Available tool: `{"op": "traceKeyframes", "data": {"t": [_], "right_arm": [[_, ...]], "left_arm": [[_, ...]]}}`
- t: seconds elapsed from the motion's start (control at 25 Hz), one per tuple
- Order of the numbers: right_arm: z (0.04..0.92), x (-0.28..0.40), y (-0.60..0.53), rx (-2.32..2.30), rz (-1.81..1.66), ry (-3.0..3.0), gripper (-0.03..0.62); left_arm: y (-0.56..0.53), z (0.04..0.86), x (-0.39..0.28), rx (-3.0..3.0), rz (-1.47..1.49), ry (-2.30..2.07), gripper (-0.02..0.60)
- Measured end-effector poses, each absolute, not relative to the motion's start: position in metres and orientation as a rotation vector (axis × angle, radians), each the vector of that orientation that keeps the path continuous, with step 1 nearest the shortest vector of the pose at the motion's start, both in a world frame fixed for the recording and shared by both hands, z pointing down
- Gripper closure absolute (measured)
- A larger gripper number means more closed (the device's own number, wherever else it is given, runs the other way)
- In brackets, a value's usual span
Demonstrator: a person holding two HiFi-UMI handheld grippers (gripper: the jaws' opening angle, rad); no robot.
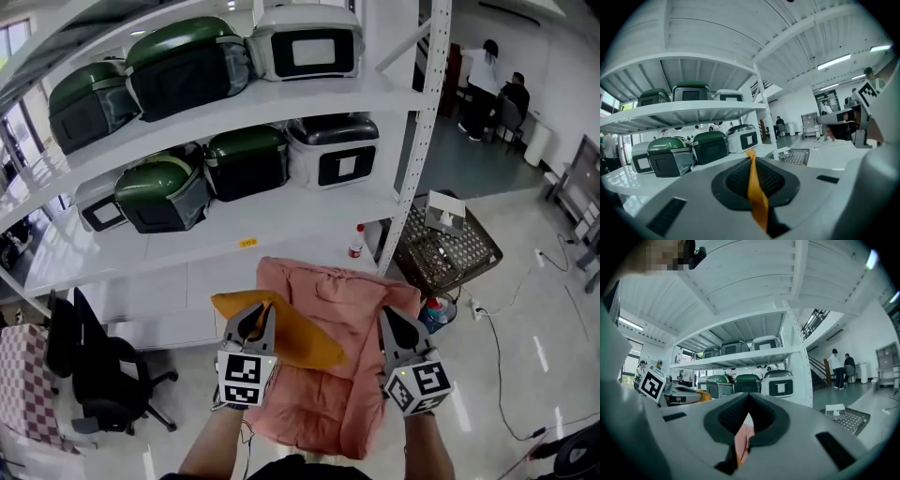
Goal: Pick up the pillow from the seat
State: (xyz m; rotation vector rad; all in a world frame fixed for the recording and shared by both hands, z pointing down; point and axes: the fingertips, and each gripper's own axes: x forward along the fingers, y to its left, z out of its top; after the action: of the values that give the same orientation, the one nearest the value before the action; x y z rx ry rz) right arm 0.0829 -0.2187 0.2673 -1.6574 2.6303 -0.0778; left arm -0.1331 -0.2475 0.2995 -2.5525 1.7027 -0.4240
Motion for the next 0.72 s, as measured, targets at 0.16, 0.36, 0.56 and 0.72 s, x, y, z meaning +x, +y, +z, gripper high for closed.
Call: {"op": "traceKeyframes", "data": {"t": [0.16,0.36,0.56,0.72], "right_arm": [[0.24,0.085,-0.224,-1.665,-0.019,2.603,0.591],[0.214,0.093,-0.228,-1.678,0.035,2.57,0.591],[0.19,0.1,-0.228,-1.682,0.063,2.549,0.591],[0.166,0.101,-0.226,-1.676,0.108,2.539,0.591]], "left_arm": [[-0.249,0.273,-0.139,-2.523,-0.387,1.713,0.562],[-0.251,0.245,-0.144,-2.553,-0.299,1.738,0.563],[-0.253,0.218,-0.146,-2.599,-0.233,1.755,0.563],[-0.25,0.192,-0.148,-2.575,-0.182,1.753,0.563]]}}
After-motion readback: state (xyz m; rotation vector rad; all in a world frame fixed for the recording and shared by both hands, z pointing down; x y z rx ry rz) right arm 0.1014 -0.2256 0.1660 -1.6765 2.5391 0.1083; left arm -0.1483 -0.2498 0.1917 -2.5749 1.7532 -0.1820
